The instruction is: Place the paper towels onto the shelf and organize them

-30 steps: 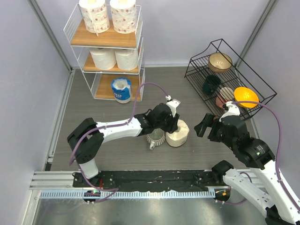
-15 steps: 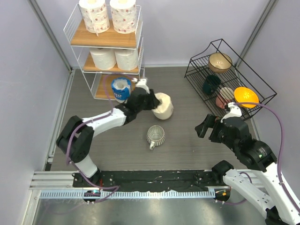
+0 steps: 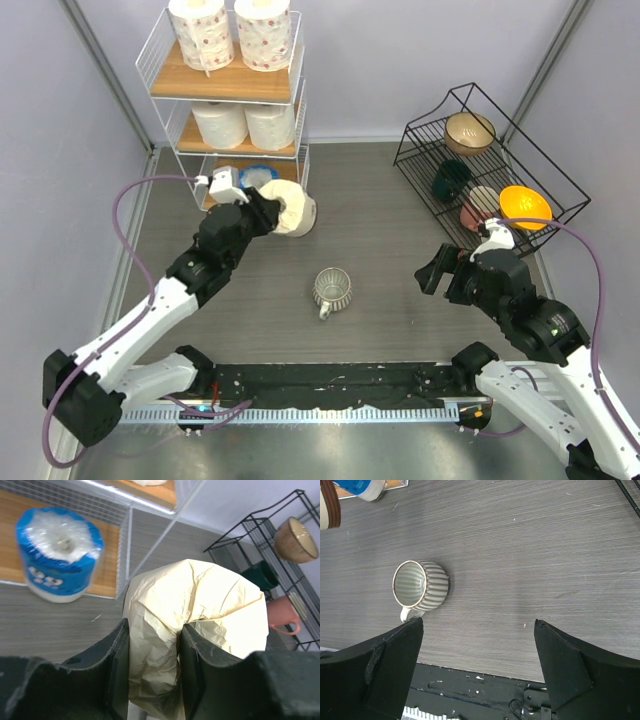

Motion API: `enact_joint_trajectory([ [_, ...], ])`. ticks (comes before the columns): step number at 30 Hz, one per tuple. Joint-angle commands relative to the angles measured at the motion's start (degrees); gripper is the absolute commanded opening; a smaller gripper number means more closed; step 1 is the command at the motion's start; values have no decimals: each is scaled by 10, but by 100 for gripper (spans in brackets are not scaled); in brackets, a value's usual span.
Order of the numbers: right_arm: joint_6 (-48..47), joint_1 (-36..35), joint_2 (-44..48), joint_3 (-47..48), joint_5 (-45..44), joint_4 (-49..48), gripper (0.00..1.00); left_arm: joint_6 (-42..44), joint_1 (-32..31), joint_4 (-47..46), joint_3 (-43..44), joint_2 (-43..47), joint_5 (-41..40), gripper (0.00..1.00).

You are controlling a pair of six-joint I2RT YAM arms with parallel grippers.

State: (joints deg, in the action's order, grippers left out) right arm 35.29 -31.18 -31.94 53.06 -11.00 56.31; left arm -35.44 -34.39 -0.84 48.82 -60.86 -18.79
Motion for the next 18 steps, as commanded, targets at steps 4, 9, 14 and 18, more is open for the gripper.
enact_joint_trajectory([
  [4,6,-3,-5,1,9,-29,98,-20,41,137,-32,105,-122,35],
  [9,7,-3,-5,5,13,-31,98,-80,149,209,-22,92,-90,33],
  [14,9,-2,-1,5,12,-29,98,-83,174,175,-21,52,-84,33],
  [18,10,-2,0,3,10,-28,98,-73,186,133,-12,7,-88,33],
])
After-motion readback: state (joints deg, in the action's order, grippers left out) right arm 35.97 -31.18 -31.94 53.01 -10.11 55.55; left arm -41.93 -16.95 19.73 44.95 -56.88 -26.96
